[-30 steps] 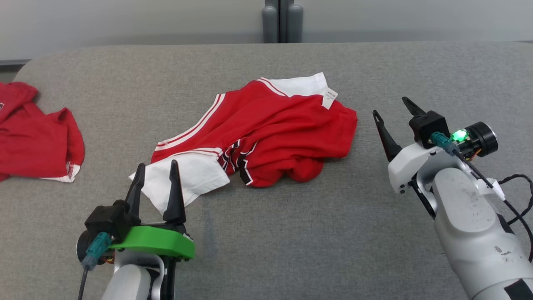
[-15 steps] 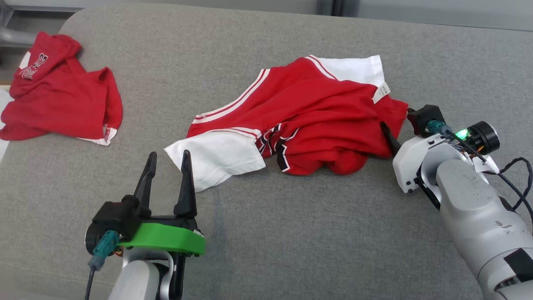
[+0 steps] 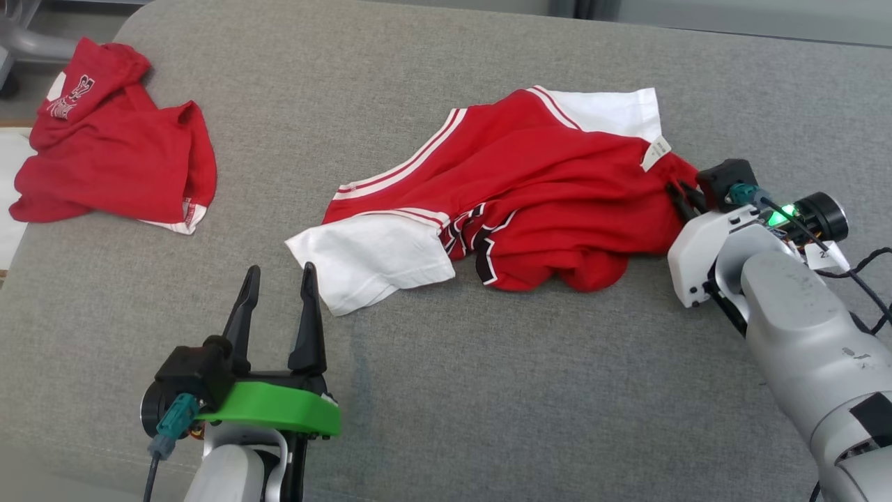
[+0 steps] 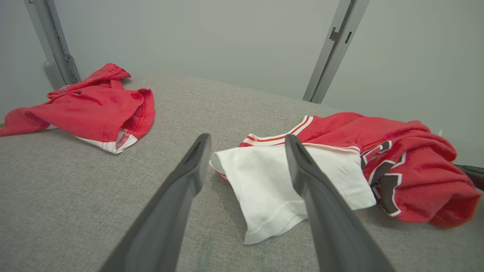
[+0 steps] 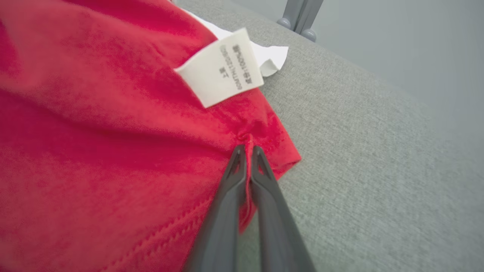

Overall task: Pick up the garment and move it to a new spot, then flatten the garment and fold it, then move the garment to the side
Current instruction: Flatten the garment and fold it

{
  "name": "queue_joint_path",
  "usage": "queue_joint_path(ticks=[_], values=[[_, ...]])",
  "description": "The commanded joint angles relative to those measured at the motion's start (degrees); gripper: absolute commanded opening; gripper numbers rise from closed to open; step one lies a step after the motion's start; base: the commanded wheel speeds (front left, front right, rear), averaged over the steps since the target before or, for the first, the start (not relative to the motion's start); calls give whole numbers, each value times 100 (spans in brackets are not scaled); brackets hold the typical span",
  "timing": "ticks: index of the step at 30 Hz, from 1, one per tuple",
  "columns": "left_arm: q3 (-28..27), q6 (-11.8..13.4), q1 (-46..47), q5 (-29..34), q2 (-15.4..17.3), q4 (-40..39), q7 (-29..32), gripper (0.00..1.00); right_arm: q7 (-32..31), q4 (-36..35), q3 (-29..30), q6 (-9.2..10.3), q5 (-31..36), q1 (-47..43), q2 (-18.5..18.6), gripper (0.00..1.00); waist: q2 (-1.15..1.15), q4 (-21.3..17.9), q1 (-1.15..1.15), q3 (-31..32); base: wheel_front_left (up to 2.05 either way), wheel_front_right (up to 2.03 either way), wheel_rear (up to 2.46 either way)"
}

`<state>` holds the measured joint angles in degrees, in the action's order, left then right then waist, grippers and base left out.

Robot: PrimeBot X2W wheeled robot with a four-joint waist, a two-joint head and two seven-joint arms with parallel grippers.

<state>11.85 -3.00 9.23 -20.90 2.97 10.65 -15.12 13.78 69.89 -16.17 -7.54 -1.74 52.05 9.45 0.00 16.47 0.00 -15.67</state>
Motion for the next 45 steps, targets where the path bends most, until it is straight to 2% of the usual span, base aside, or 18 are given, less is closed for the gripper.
queue_joint_path(ticks=[1,8,14,19,30,34,37,38,40,41,45], values=[[-18,-7,-88,53,-5,19,-5,100,59,-61,-7,10,-57,100,91,0,0,-80,0,45,0,0,0],[-37,-30,-100,57,-6,16,-5,100,144,-626,119,10,92,402,396,0,0,-355,0,195,0,0,0],[-51,0,-89,43,-4,38,-5,100,146,-1910,305,10,345,216,594,0,0,-596,0,287,0,0,0],[-134,39,-170,50,-4,32,-5,100,147,-3070,196,10,489,-614,698,0,0,-800,0,387,0,0,0],[-268,43,-298,123,-2,2,-5,100,148,-5464,-507,9,569,-3356,680,0,0,-1251,0,599,0,0,0],[-351,32,-339,145,5,-2,-5,100,149,-5966,-1031,9,678,-4014,773,0,0,-1437,0,687,0,0,0],[-390,25,-362,171,20,16,-5,100,148,-5993,-1291,10,714,-4274,872,0,0,-1565,0,746,0,0,0],[-397,15,-364,175,21,23,-5,100,149,-5950,-1362,9,740,-4332,913,21,0,-1603,0,761,0,0,0],[-392,-3,-355,186,20,39,-5,100,149,-5897,-1415,9,630,-4451,906,51,0,-1649,0,789,0,0,0],[-396,-6,-357,185,20,45,-5,100,149,-5888,-1460,9,545,-4508,904,100,0,-1667,0,807,0,0,0],[-436,4,-428,189,17,58,-5,100,149,-6013,-1362,10,272,-4720,1056,100,0,-1745,0,875,0,0,0]])
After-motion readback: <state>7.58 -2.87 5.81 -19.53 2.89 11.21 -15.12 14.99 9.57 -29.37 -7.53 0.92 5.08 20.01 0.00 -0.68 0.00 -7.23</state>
